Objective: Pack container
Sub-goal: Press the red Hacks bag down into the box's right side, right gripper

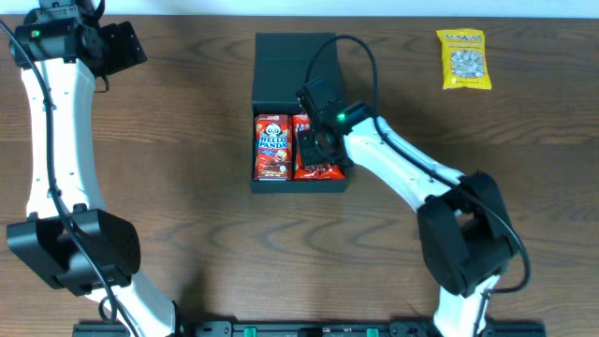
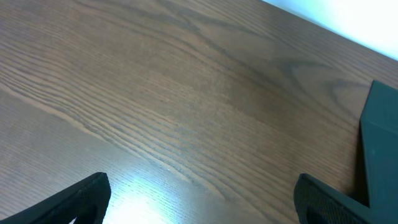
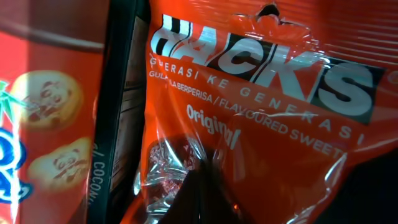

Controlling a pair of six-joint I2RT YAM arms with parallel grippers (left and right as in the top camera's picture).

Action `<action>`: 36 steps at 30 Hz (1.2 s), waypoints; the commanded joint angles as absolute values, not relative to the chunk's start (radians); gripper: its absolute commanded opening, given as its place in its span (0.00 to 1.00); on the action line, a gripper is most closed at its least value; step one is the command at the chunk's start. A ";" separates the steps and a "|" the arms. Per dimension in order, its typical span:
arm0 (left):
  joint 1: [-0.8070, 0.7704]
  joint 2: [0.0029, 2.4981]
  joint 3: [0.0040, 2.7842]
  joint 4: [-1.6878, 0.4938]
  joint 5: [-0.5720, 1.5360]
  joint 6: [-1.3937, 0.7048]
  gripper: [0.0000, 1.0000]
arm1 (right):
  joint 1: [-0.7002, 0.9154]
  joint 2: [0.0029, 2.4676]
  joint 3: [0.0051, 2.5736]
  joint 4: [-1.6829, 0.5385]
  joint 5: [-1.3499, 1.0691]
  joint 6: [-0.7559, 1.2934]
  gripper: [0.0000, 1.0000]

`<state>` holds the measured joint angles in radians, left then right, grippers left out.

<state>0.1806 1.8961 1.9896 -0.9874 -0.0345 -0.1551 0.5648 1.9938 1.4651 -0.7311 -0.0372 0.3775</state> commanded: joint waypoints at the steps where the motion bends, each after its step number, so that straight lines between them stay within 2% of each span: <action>1: 0.185 1.893 2.004 -0.991 -0.052 -0.141 0.95 | 0.548 2.012 1.472 -0.733 -0.015 0.334 0.02; 14: 0.184 1.893 2.004 -0.991 -0.052 -0.142 0.95 | 0.502 1.864 1.559 -0.753 -0.012 0.218 0.01; 28: 0.184 1.893 2.004 -0.997 -0.052 -0.142 0.95 | 0.501 2.030 1.549 -0.829 -0.034 0.219 0.01; 36: 0.184 1.893 2.004 -0.995 -0.052 -0.142 0.95 | 0.498 2.042 1.553 -0.845 -0.034 0.219 0.01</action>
<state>0.1806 1.8961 1.9896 -0.9913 -0.0345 -0.1551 0.5030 2.0377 1.5448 -0.8402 -0.0292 0.2295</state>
